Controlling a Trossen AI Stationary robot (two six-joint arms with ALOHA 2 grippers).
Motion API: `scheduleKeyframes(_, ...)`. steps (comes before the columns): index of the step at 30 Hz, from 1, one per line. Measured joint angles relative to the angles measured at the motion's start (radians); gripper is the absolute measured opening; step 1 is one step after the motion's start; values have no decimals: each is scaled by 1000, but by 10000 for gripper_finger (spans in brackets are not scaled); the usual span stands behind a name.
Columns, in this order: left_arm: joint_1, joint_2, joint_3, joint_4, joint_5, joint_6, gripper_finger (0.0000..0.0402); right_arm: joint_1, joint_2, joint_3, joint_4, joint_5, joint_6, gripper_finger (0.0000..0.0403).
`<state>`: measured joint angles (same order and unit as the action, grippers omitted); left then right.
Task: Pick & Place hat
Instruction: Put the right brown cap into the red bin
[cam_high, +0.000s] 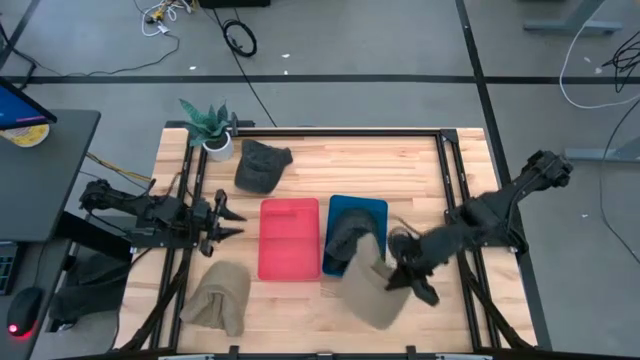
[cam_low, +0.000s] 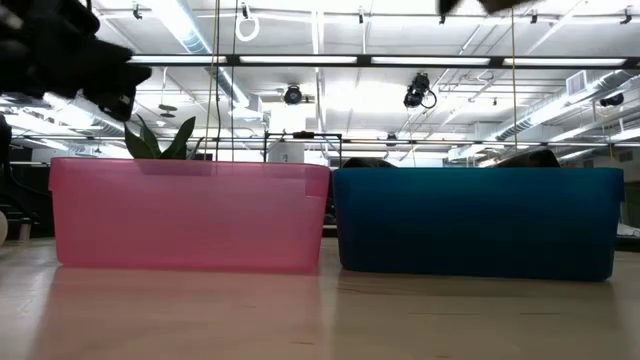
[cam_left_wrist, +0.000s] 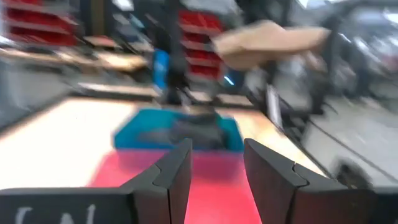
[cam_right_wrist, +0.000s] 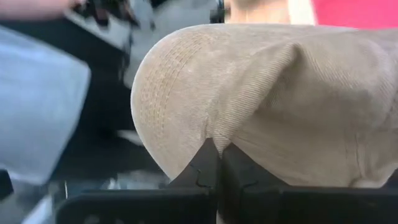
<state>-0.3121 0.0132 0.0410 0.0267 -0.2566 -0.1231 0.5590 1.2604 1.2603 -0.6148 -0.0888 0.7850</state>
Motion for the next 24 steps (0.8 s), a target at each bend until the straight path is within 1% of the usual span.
scheduleKeyframes(2, 1, 0, 0, 68, -68, -3, 149, -43, 0, 7, 56, 0, -18, 0)
scheduleKeyframes(3, 1, 0, 0, 111, -86, -4, 149, -67, 0, 7, 90, 0, -19, 0)
scheduleKeyframes(5, 1, 0, 0, 223, -88, -23, 149, -114, 5, 7, 190, -1, -20, 0)
scheduleKeyframes(8, 1, 0, 0, 447, -89, -110, 149, -171, 32, 8, 362, 2, -42, 0)
scheduleKeyframes(10, 1, -1, 0, 590, -90, -118, 149, -202, 63, 8, 471, -1, -59, 0)
scheduleKeyframes(13, 1, -1, 0, 723, -91, -131, 149, -244, 116, 14, 565, -66, -46, 0)
scheduleKeyframes(16, 1, -1, 0, 802, -91, -200, 149, -278, 196, 72, 546, -171, -29, 0)
scheduleKeyframes(20, 1, -2, 2, 900, -76, -323, 149, -317, 304, 202, 504, -307, -70, 0)
scheduleKeyframes(22, 1, -1, 1, 909, -45, -368, 149, -341, 349, 264, 465, -393, -85, 0)
scheduleKeyframes(24, 1, -1, 1, 910, 9, -372, 149, -364, 388, 312, 411, -466, -100, 0)
